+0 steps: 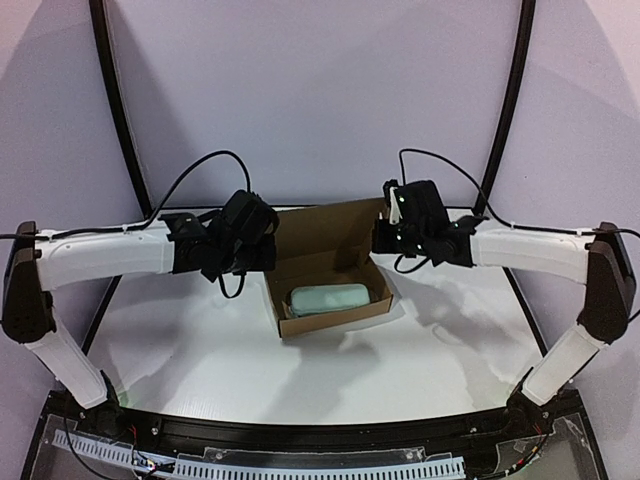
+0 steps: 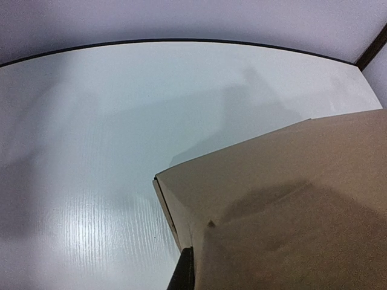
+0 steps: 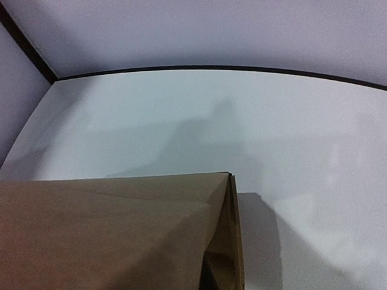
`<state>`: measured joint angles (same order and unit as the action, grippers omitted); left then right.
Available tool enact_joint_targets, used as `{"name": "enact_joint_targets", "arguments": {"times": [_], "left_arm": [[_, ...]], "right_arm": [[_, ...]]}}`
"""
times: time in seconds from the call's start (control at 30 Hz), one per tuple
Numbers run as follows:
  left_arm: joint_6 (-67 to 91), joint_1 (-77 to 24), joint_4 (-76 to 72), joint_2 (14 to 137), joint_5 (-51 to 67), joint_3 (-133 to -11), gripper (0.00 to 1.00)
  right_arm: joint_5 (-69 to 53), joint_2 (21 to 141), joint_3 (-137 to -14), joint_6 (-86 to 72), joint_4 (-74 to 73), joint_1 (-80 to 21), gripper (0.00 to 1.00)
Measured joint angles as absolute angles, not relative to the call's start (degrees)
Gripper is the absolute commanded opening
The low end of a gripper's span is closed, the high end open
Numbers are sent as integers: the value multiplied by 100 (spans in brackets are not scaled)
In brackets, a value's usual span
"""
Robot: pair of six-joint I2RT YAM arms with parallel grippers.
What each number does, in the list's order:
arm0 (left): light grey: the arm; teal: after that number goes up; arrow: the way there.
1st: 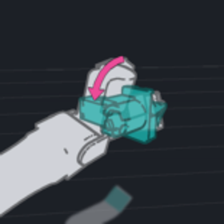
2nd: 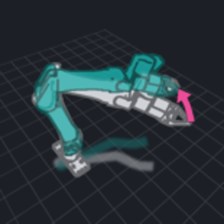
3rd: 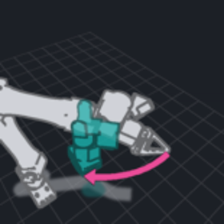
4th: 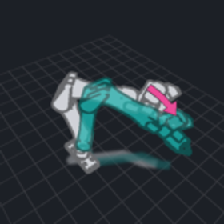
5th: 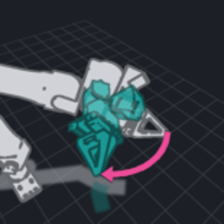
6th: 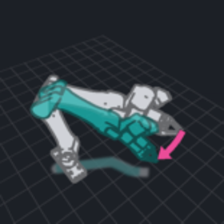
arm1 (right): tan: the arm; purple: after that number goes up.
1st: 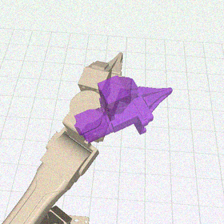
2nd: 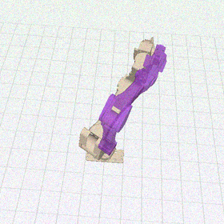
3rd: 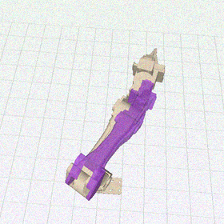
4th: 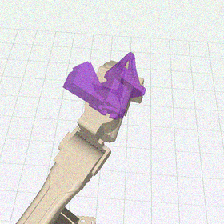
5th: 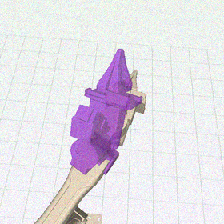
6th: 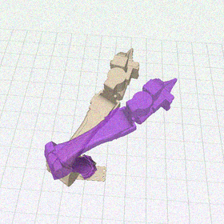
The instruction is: Fold the paper box
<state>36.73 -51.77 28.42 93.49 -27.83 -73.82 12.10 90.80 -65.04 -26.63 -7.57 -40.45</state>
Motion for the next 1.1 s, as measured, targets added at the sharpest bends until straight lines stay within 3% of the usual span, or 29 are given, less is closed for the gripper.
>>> {"name": "enact_joint_targets", "arguments": {"times": [0.27, 0.43, 0.53, 0.7, 0.83, 1.1], "left_arm": [[3162, -5227, 1435, 8685, -2097, -5813, 12], [3131, -5365, 1516, 8746, -1177, -5212, 26], [3114, -5391, 1638, 8626, -869, -5078, 39], [3122, -5380, 1938, 8038, -781, -5052, 75], [3129, -5391, 2305, 7397, -705, -5052, 94], [3177, -5391, 3374, 6602, -707, -5059, 99]], "right_arm": [[729, 8556, -4727, -1632, 1376, -4060, 0], [661, 8569, -4434, -1302, 1870, -4119, 0], [659, 8567, -4346, -1155, 1999, -4163, 0], [469, 8552, -4283, -1100, 2121, -4191, 0], [134, 8560, -4056, -985, 2412, -4303, 0], [38, 8656, -4025, -915, 2585, -4427, 0]]}}
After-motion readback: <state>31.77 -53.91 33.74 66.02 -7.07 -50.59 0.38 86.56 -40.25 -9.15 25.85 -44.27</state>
